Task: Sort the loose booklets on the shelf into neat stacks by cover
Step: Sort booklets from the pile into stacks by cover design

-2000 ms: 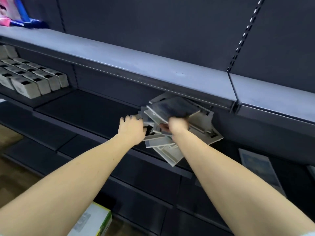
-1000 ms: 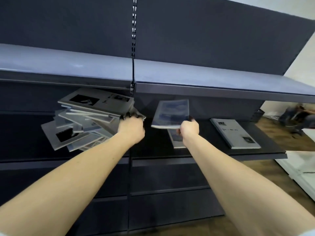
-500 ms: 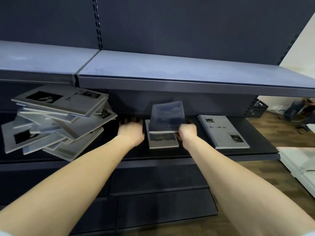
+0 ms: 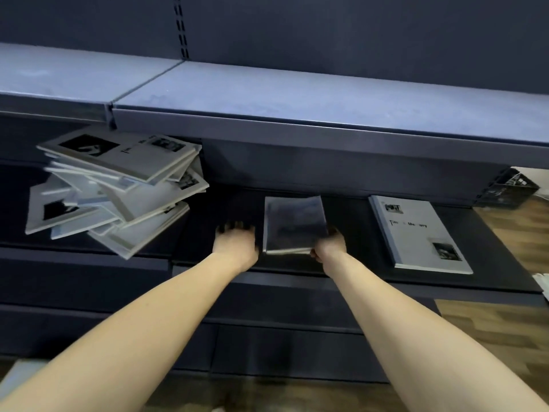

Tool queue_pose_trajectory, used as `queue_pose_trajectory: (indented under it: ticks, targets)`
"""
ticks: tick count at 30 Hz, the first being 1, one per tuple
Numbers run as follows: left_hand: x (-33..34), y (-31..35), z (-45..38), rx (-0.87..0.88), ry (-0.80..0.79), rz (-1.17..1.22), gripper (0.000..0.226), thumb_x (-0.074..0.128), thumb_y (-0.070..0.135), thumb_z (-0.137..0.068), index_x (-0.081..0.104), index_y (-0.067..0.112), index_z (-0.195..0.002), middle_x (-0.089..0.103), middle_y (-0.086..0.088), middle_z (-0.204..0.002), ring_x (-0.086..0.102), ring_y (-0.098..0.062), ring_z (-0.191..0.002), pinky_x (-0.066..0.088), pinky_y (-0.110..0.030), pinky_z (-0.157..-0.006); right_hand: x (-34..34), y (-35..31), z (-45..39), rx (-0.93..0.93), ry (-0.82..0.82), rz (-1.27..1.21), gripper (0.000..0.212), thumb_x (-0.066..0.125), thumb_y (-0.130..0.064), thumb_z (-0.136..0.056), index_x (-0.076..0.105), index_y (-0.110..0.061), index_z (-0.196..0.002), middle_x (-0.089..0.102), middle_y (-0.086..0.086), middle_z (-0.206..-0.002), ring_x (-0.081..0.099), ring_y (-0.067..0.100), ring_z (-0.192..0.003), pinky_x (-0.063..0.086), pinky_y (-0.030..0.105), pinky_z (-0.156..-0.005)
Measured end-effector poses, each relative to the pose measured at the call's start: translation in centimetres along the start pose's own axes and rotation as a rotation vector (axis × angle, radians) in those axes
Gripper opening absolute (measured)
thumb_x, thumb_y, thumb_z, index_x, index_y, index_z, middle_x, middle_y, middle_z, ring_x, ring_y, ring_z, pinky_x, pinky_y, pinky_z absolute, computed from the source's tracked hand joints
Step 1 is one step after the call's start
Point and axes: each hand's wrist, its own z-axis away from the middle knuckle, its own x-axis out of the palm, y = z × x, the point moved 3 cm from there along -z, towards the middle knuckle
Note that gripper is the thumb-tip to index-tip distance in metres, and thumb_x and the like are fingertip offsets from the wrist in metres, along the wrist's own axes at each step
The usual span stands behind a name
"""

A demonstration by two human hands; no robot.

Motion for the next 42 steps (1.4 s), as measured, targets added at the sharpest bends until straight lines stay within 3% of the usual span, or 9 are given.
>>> queue_pose_trajectory:
  ticks: [4, 7, 10, 14, 20, 27, 32, 38, 42]
  targets:
    - [0.6, -0.2, -1.1, -0.003, 0.001, 0.009, 0.055, 0.044, 0.037, -0.097, 0.035, 0.019, -0.148, 0.037, -0.013, -0.150, 0.035, -0.037, -0.135, 0.032, -0.046, -0.111, 0.8, 0.9, -1.9, -0.013, 0.003, 0.062, 0.027, 0.053, -0.007, -0.098, 0.051, -0.010, -0.125, 0.061, 0.014, -0.113, 0.060, 0.024, -0.084, 0.054, 0.031, -0.069]
    - [0.6, -0.3, -2.0, -0.011, -0.014, 0.005, 0.052, 0.045, 0.036, -0.097, 0.036, 0.019, -0.146, 0.035, -0.012, -0.150, 0.033, -0.036, -0.136, 0.030, -0.046, -0.112, 1.3, 1.3, -3.3, -0.057, 0.047, 0.332, 0.050, 0.071, -0.028, -0.086, 0.050, -0.013, -0.128, 0.060, 0.012, -0.126, 0.062, 0.030, -0.107, 0.054, 0.037, -0.090]
    - [0.6, -0.4, -3.1, -0.015, -0.042, -0.004, 0.052, 0.045, 0.036, -0.098, 0.035, 0.020, -0.146, 0.033, -0.011, -0.152, 0.031, -0.035, -0.138, 0.028, -0.046, -0.113, 1.6, 1.0, -3.3, -0.079, 0.046, 0.660, 0.071, 0.072, -0.048, -0.083, 0.045, -0.012, -0.138, 0.050, 0.015, -0.136, 0.057, 0.030, -0.116, 0.041, 0.028, -0.078]
    - [0.8, -0.3, -4.4, -0.010, -0.077, 0.008, 0.051, 0.046, 0.035, -0.097, 0.038, 0.018, -0.144, 0.035, -0.011, -0.150, 0.031, -0.034, -0.138, 0.027, -0.046, -0.114, 2.0, 0.9, -4.1, -0.123, 0.012, 0.837, 0.079, 0.065, -0.061, -0.084, 0.042, -0.013, -0.142, 0.047, 0.014, -0.139, 0.055, 0.028, -0.117, 0.036, 0.028, -0.075]
    - [0.6, -0.1, -5.4, 0.009, -0.054, 0.017, 0.045, 0.047, 0.033, -0.096, 0.044, 0.017, -0.139, 0.041, -0.011, -0.144, 0.036, -0.033, -0.134, 0.031, -0.045, -0.112, 2.5, 0.7, -4.0, -0.107, 0.051, 0.930, 0.083, 0.058, -0.071, -0.082, 0.042, -0.013, -0.141, 0.046, 0.014, -0.135, 0.057, 0.027, -0.112, 0.039, 0.030, -0.071]
    - [-0.2, -0.1, -5.2, -0.003, -0.035, 0.017, 0.044, 0.047, 0.033, -0.097, 0.045, 0.018, -0.138, 0.041, -0.010, -0.145, 0.036, -0.032, -0.134, 0.031, -0.043, -0.112, 2.1, -0.2, -2.8, -0.082, 0.078, 0.924, 0.085, 0.056, -0.065, -0.088, 0.029, -0.009, -0.147, 0.033, 0.017, -0.144, 0.058, 0.030, -0.114, 0.044, 0.032, -0.070]
    - [-1.8, -0.3, -4.2, -0.026, -0.019, -0.003, 0.052, 0.044, 0.035, -0.099, 0.035, 0.021, -0.148, 0.033, -0.011, -0.152, 0.029, -0.033, -0.140, 0.025, -0.045, -0.116, 3.0, -2.5, -1.8, -0.237, 0.038, 0.783, 0.070, 0.058, -0.054, -0.092, 0.033, -0.015, -0.145, 0.033, 0.015, -0.144, 0.055, 0.034, -0.118, 0.053, 0.042, -0.088]
    - [-4.1, -1.7, -1.9, -0.052, 0.090, -0.026, 0.050, 0.045, 0.036, -0.096, 0.040, 0.021, -0.143, 0.036, -0.010, -0.151, 0.027, -0.033, -0.140, 0.023, -0.048, -0.115, 5.8, -5.4, 0.1, -0.343, -0.051, 0.907, 0.078, 0.049, -0.060, -0.093, 0.026, -0.017, -0.154, 0.028, 0.013, -0.157, 0.030, 0.035, -0.142, 0.036, 0.044, -0.111]
    - [-6.1, -3.4, -0.3, -0.084, 0.152, 0.013, 0.053, 0.044, 0.035, -0.096, 0.037, 0.019, -0.145, 0.036, -0.011, -0.151, 0.032, -0.034, -0.139, 0.028, -0.049, -0.113, 8.4, -7.5, 2.0, -0.441, -0.137, 0.928, 0.077, 0.043, -0.065, -0.092, 0.026, -0.022, -0.154, 0.030, 0.013, -0.158, 0.035, 0.038, -0.140, 0.037, 0.047, -0.111]
